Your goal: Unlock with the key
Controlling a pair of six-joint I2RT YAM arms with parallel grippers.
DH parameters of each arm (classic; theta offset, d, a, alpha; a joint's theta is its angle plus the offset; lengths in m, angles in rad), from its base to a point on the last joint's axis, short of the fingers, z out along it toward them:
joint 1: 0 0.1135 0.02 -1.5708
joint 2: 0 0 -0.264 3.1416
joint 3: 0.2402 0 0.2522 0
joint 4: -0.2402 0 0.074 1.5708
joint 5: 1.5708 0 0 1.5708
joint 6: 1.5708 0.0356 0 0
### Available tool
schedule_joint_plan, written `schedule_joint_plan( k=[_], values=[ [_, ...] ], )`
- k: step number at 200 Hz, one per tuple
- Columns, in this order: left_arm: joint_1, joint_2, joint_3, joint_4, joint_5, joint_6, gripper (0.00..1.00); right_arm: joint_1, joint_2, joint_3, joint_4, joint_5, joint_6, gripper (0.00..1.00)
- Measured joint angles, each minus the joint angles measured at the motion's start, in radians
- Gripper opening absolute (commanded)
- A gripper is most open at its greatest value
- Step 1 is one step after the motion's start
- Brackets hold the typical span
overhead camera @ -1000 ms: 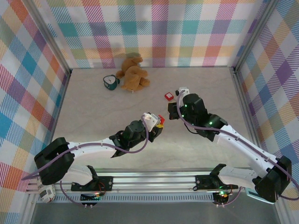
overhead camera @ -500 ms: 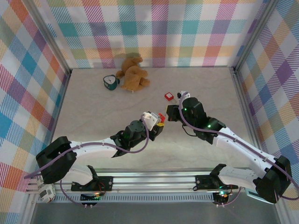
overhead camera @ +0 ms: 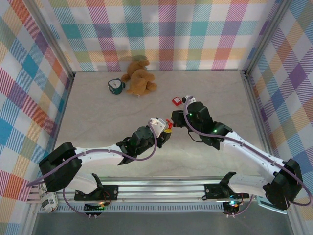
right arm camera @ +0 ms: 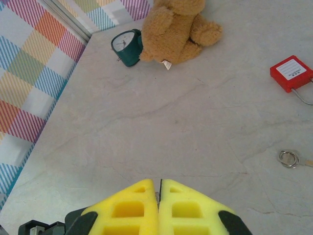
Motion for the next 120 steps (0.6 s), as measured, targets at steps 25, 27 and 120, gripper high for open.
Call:
schedule_joint_plan(
  k=[25, 27, 120],
  values=[
    [0.000, 0.000, 0.000, 0.001, 0.000, 0.000, 0.18, 0.003, 0.008, 0.000, 0.002, -0.008, 0.006, 0.01],
    [0.000, 0.000, 0.000, 0.001, 0.000, 0.000, 0.18, 0.004, 0.009, 0.000, 0.003, -0.008, 0.006, 0.01],
    [0.000, 0.001, -0.021, 0.023, -0.024, -0.015, 0.17, 0.029, 0.044, -0.007, 0.043, 0.019, -0.011, 0.01]
  ],
)
